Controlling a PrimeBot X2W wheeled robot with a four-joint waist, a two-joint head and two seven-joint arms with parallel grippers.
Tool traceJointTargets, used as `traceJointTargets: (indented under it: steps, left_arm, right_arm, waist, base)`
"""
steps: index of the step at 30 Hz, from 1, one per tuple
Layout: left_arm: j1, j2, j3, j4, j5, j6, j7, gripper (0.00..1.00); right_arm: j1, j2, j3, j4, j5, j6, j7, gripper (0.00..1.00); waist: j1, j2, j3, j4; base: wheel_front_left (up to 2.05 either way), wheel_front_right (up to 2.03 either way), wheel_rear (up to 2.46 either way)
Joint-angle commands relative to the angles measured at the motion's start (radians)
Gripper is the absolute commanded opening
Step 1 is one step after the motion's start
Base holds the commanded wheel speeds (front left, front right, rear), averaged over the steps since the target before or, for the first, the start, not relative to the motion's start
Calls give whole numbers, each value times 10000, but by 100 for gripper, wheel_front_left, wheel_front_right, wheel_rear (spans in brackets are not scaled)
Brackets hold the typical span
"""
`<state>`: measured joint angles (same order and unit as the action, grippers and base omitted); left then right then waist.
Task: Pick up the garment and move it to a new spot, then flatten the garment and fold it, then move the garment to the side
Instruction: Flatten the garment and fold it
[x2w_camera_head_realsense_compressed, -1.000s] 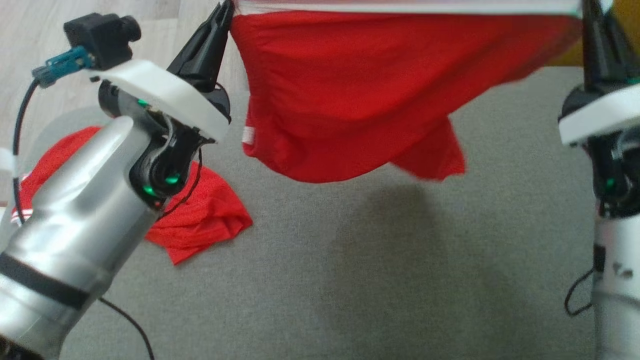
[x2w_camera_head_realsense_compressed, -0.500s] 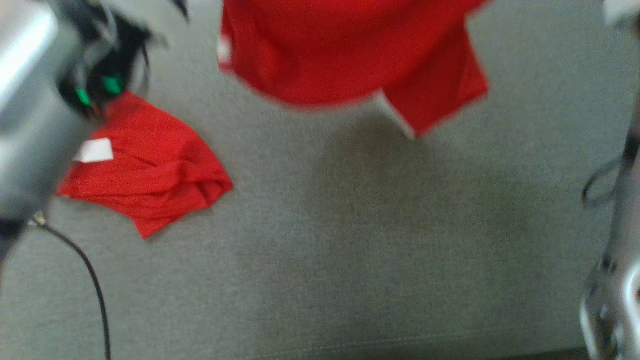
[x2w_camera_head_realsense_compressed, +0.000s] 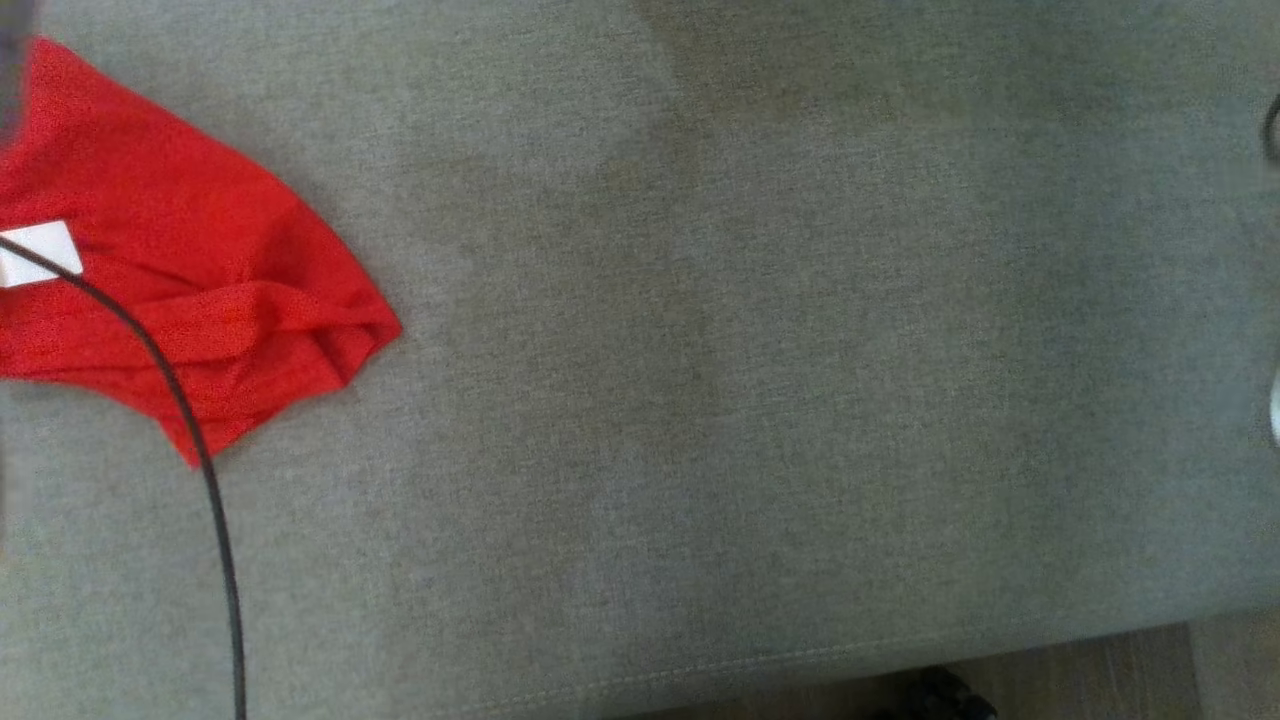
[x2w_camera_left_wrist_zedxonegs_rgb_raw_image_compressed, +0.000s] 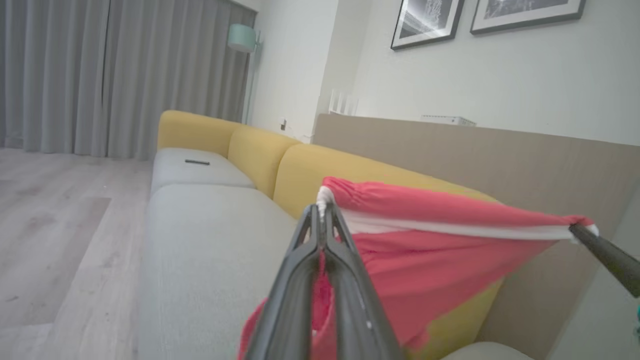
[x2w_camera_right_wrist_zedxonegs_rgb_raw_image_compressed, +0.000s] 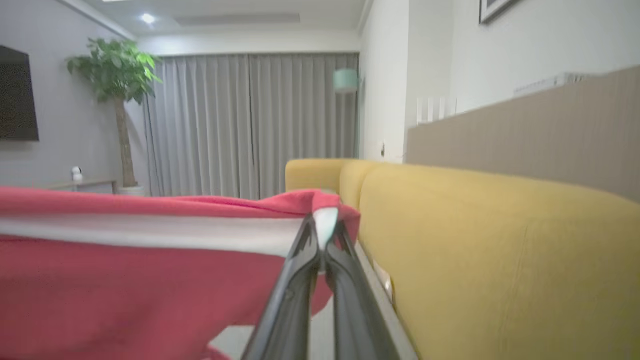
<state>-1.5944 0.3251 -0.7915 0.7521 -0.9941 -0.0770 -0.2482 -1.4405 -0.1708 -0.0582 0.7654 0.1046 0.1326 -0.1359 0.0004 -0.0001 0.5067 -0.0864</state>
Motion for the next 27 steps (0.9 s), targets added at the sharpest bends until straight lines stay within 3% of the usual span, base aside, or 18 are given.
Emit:
traceJointTargets:
  steps: [1,6,13,19,27]
  left_arm:
    - [-213,405,483,18,86,-18,-98,0]
    - [1223,-366,888,275,273,-293,-130,0]
    - [4176,-955,1342,-42,1105,-478,-133,0]
    - [7142,-1068,1295,-721,2047,-531,-134,0]
    - [9278,-829,729,-1282,2643,-535,-135,0]
  right_arm:
    - [-16,-114,-36,-91,40,-19,-126,0]
    - [954,-12,106,1586,905,-19,-222,0]
    - [2772,-789,2106,2431,1707,-19,281,0]
    - [4691,-2118,4645,1553,3270,-19,1186,0]
    - [6640,-4122,7359,-418,5370,-19,3006,0]
  waist:
    - [-4,1,-11,10]
    - [-4,1,-54,194]
    - [-4,1,-566,518]
    - [-4,1,-1752,684]
    - [-4,1,-3194,670]
  base:
    - [0,0,0]
    - [0,0,0]
    - [0,0,0]
    - [0,0,0]
    - [0,0,0]
